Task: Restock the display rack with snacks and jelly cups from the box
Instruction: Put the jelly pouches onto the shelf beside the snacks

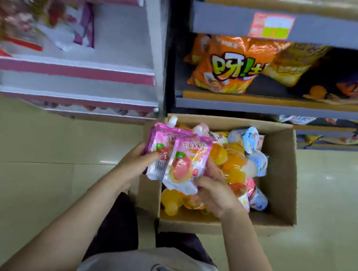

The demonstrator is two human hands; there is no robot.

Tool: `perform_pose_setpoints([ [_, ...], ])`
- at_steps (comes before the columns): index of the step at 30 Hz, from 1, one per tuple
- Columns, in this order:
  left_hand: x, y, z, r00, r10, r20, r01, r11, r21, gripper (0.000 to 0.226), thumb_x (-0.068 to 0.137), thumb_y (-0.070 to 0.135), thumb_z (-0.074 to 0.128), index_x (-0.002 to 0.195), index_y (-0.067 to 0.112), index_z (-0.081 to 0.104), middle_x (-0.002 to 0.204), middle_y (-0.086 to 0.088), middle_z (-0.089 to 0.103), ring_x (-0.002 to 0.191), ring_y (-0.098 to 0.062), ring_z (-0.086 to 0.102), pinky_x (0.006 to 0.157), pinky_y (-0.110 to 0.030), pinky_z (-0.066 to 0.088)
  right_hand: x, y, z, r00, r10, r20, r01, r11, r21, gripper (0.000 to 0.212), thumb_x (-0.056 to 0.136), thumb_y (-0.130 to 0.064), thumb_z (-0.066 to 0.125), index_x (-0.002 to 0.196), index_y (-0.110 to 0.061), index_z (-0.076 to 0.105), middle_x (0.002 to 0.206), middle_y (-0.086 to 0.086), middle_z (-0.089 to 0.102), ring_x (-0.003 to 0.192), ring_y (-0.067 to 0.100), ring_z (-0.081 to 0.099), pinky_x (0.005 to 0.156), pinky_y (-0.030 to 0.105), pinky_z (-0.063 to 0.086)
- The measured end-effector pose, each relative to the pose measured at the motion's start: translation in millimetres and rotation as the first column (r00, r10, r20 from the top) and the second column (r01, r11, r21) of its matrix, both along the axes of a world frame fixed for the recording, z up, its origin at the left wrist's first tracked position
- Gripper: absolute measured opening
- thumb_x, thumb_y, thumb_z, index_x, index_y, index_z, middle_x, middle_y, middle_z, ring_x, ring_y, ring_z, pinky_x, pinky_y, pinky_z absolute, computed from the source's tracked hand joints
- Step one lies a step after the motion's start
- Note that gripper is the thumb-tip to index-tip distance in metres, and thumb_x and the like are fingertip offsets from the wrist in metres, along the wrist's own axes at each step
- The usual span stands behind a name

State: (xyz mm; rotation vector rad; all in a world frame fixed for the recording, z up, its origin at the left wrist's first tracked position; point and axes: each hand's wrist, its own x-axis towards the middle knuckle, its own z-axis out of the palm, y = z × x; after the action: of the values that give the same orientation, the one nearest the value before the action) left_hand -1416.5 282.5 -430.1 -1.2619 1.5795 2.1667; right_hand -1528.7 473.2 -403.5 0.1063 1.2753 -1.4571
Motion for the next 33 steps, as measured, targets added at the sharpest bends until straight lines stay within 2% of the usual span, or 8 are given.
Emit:
perform_pose_setpoints([
  [5,42,-65,42,0.992,0.011,-0.123,-0.012,1.0,-0.007,0.048,0.068,0.008,0.07,0.114,0.017,0.064,0.099,-0.007,0.075,0.085,-0.018,0.07,0.068,-0.031,0.056,23,-100,29,0.975,0.176,-0.133,-0.173,0.984,0.029,0.062,0.079,-0.019,0.076,0.135,-0.024,0.05,0.126,0.005,0.068,0.116,0.024,0.065,0.096,0.042,0.053],
  [9,78,-120,57,0.992,0.098,-0.086,-0.101,0.994,-0.038,0.037,0.062,0.015,0.072,0.099,0.019,0.068,0.083,0.001,0.075,0.072,-0.012,0.07,0.055,-0.02,0.051,48,-179,37,0.942,0.249,-0.225,-0.235,0.968,0.086,0.053,0.077,-0.016,0.083,0.125,-0.012,0.06,0.116,0.008,0.072,0.107,0.026,0.069,0.092,0.04,0.056],
  [14,116,-188,57,0.963,0.264,-0.057,-0.269,0.957,-0.11,0.045,0.067,0.015,0.079,0.11,0.016,0.066,0.101,-0.008,0.075,0.091,-0.03,0.072,0.064,-0.032,0.056,71,-241,48,0.922,0.112,-0.369,-0.034,0.977,0.211,0.045,0.078,-0.013,0.083,0.115,-0.007,0.059,0.105,0.008,0.073,0.095,0.023,0.072,0.083,0.035,0.059],
  [21,85,-263,73,0.921,0.332,-0.201,-0.378,0.885,-0.27,0.034,0.081,0.011,0.079,0.105,0.033,0.066,0.105,0.009,0.073,0.099,-0.012,0.069,0.085,-0.034,0.055,46,-302,59,0.838,-0.034,-0.544,0.149,0.975,0.168,0.038,0.088,-0.03,0.075,0.121,-0.017,0.062,0.116,0.001,0.071,0.111,0.019,0.066,0.103,0.046,0.05],
  [24,53,-282,80,0.888,0.374,-0.266,-0.444,0.848,-0.29,0.051,0.086,0.006,0.074,0.128,0.027,0.054,0.107,0.016,0.068,0.094,0.001,0.065,0.085,-0.024,0.053,26,-329,60,0.842,-0.094,-0.531,0.165,0.982,0.089,0.038,0.093,-0.027,0.069,0.127,-0.025,0.053,0.126,-0.007,0.063,0.125,0.018,0.055,0.109,0.04,0.042],
  [26,35,-288,82,0.89,0.382,-0.25,-0.45,0.828,-0.334,0.068,0.091,0.004,0.068,0.148,0.023,0.037,0.124,0.012,0.061,0.104,-0.001,0.058,0.092,-0.021,0.046,15,-346,55,0.816,-0.088,-0.572,0.185,0.976,0.114,0.061,0.095,-0.02,0.066,0.148,-0.024,0.035,0.144,-0.002,0.048,0.134,0.017,0.043,0.104,0.026,0.039],
  [30,23,-288,69,0.925,0.337,-0.174,-0.379,0.796,-0.473,0.071,0.097,0.003,0.058,0.155,0.026,0.023,0.155,0.003,0.036,0.137,-0.019,0.039,0.097,-0.021,0.032,10,-355,27,0.661,0.075,-0.747,0.196,0.943,0.269,0.051,0.097,-0.006,0.055,0.144,-0.018,0.038,0.124,0.006,0.052,0.093,0.024,0.058,0.057,0.005,0.041],
  [33,28,-286,55,0.925,0.339,-0.174,-0.381,0.804,-0.457,0.063,0.095,0.011,0.065,0.149,0.021,0.035,0.136,0.007,0.05,0.126,-0.017,0.05,0.102,-0.024,0.037,10,-347,15,0.521,0.244,-0.818,0.193,0.9,0.391,0.054,0.099,-0.016,0.056,0.148,-0.024,0.036,0.124,0.0,0.043,0.076,0.012,0.057,0.068,0.023,0.044],
])
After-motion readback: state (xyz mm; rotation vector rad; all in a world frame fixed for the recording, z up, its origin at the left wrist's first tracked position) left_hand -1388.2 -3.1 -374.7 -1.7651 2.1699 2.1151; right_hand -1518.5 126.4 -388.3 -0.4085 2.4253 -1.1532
